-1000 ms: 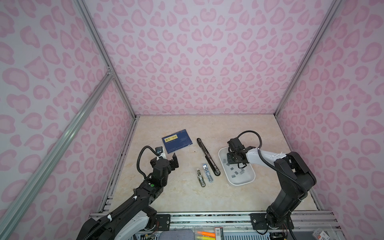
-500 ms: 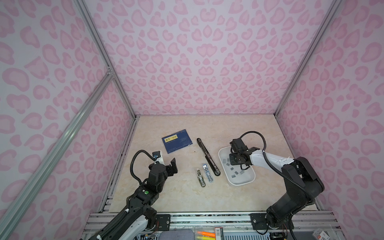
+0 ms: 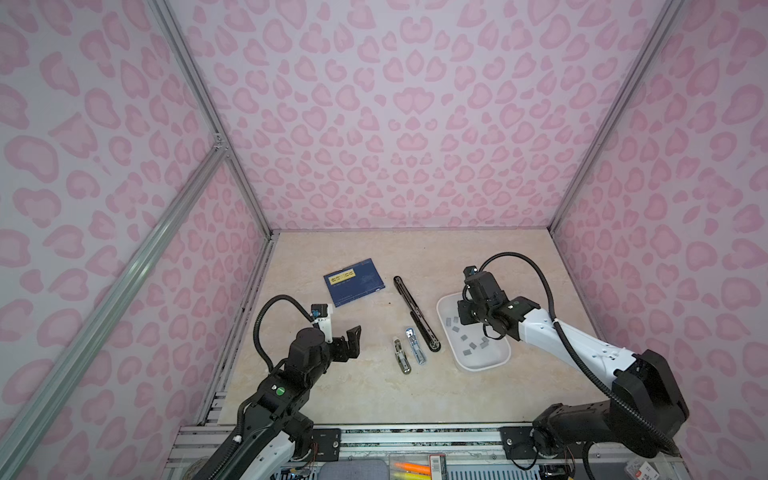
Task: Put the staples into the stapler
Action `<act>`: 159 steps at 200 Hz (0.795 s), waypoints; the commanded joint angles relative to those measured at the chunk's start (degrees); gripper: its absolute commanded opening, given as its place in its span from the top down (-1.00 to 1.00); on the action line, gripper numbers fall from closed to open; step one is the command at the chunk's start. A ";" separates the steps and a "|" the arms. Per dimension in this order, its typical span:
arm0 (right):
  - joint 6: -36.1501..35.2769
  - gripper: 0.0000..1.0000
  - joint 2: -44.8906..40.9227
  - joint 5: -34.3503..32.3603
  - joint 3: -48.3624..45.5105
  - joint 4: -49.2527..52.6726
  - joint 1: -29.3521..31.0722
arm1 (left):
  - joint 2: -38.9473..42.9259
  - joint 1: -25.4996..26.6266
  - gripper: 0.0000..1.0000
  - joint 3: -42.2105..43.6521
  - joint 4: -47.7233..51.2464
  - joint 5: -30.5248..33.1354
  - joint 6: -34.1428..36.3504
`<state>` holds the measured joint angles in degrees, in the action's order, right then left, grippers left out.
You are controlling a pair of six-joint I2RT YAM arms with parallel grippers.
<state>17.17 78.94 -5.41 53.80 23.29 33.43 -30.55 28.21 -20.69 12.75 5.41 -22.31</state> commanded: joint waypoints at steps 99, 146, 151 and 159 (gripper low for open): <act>-6.37 0.79 7.65 11.84 0.72 -10.38 8.52 | -7.51 0.01 -0.94 0.16 -8.72 -11.98 3.31; -5.58 0.80 9.35 11.64 -1.93 -11.50 9.20 | -9.18 0.01 -0.94 -0.45 -8.49 -10.57 3.07; -5.44 0.80 9.36 11.65 -2.17 -11.51 9.26 | -9.15 0.02 -0.95 -0.40 -8.53 -10.69 3.14; -5.18 0.81 9.55 11.33 -2.38 -11.37 9.45 | -8.94 0.02 -0.95 -0.27 -8.53 -10.85 3.14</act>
<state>11.40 87.94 6.07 52.29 13.13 42.63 -39.57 28.23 -20.45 5.91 -5.96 -19.49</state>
